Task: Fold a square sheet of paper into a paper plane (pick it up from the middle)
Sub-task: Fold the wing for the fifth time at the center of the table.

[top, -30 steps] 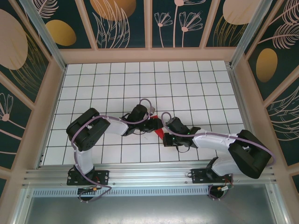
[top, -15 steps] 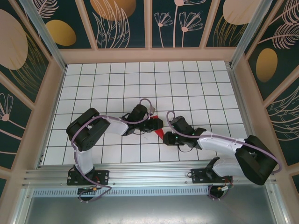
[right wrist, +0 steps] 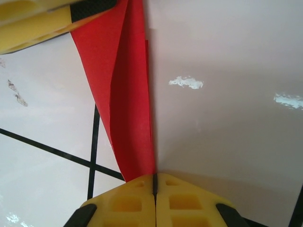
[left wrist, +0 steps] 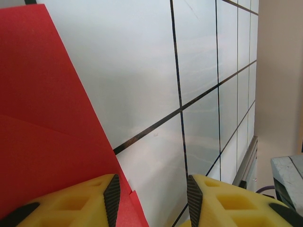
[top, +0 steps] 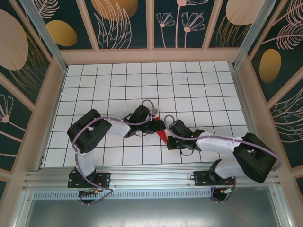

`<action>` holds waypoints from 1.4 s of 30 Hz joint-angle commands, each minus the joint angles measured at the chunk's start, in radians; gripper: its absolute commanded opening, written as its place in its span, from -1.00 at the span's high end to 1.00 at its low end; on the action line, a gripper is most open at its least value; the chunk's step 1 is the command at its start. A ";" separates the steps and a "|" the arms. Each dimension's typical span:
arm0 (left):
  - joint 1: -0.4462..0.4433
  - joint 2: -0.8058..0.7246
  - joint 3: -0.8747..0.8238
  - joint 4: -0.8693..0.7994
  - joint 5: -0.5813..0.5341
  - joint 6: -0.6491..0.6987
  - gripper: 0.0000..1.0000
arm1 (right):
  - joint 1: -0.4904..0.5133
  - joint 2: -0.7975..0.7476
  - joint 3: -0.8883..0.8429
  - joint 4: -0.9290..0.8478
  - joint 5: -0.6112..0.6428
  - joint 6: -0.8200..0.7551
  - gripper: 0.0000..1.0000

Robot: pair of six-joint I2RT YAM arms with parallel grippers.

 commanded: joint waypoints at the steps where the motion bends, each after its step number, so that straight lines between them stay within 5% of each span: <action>1: 0.009 0.037 -0.001 -0.078 -0.049 0.033 0.12 | -0.010 0.023 0.009 -0.044 0.017 0.019 0.89; 6: 0.009 0.035 -0.001 -0.090 -0.056 0.037 0.12 | -0.023 -0.100 -0.003 -0.027 0.014 0.054 0.85; 10: 0.009 0.034 0.002 -0.097 -0.060 0.039 0.13 | -0.082 -0.205 -0.052 0.095 -0.124 0.065 0.85; 16: 0.009 0.041 0.009 -0.105 -0.064 0.037 0.13 | -0.095 -0.151 -0.030 0.165 -0.284 0.034 0.95; 20: 0.009 0.043 0.013 -0.108 -0.064 0.036 0.13 | -0.102 -0.122 -0.008 0.088 -0.204 0.023 0.93; 24: 0.009 0.043 0.014 -0.114 -0.064 0.039 0.14 | -0.111 -0.147 -0.018 0.001 -0.114 0.043 0.68; 29: 0.009 0.041 0.014 -0.117 -0.063 0.042 0.14 | -0.115 -0.194 -0.031 0.002 -0.122 0.054 0.56; 34: 0.009 0.045 0.015 -0.117 -0.063 0.042 0.15 | -0.104 -0.162 -0.044 0.175 -0.290 0.067 0.83; 42: 0.009 0.047 0.017 -0.120 -0.061 0.042 0.15 | -0.094 -0.009 -0.011 0.270 -0.371 0.067 1.00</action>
